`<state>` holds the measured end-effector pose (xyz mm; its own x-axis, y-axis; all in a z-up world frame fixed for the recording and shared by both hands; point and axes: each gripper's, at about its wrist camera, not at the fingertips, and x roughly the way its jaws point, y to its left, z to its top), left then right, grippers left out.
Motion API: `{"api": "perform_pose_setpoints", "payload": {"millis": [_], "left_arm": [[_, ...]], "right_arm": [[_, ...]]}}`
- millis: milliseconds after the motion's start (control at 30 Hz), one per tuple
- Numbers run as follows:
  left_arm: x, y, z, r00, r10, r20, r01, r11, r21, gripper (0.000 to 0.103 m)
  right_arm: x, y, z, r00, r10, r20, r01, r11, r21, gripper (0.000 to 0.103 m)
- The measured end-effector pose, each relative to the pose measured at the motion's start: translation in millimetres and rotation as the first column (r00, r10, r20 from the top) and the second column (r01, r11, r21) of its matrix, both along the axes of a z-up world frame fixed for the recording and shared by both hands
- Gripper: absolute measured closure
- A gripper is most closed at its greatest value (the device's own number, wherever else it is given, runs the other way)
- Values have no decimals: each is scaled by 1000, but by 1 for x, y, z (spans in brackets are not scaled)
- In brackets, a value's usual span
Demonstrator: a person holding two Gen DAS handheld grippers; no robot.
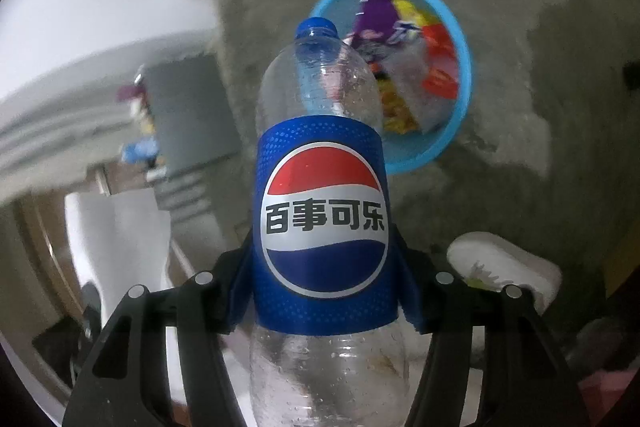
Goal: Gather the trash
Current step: 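Carry the Pepsi bottle and tissue over the wastebasket and open both tools, then bring both open tools back toward the table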
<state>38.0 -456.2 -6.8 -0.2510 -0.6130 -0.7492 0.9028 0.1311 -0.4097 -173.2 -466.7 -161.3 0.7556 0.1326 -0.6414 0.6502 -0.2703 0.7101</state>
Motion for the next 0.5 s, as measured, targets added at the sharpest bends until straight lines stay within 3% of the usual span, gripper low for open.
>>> {"api": "perform_pose_setpoints", "payload": {"millis": [33,67,100,167,300,500], "left_arm": [[-1,-13,-8,1000,-5,3,5,1000,5,101],[0,-27,-16,1000,-13,-6,13,1000,19,89],[2,-34,-24,1000,-13,-13,14,999,37,67],[7,-51,-40,999,19,-35,-17,998,56,52],[15,-56,-55,996,66,-67,-62,996,63,52],[24,-39,-52,992,86,-89,-83,996,45,52]], "right_arm": [[1,-7,-7,1000,-27,0,27,999,17,43],[4,-15,-17,999,-49,5,49,998,36,36],[8,-22,-27,997,-75,0,75,995,61,33],[13,-33,-43,991,-133,-26,135,987,87,31],[13,-45,-71,979,-203,-32,206,970,131,31],[6,-42,-68,971,-230,-61,235,969,83,31]]}}
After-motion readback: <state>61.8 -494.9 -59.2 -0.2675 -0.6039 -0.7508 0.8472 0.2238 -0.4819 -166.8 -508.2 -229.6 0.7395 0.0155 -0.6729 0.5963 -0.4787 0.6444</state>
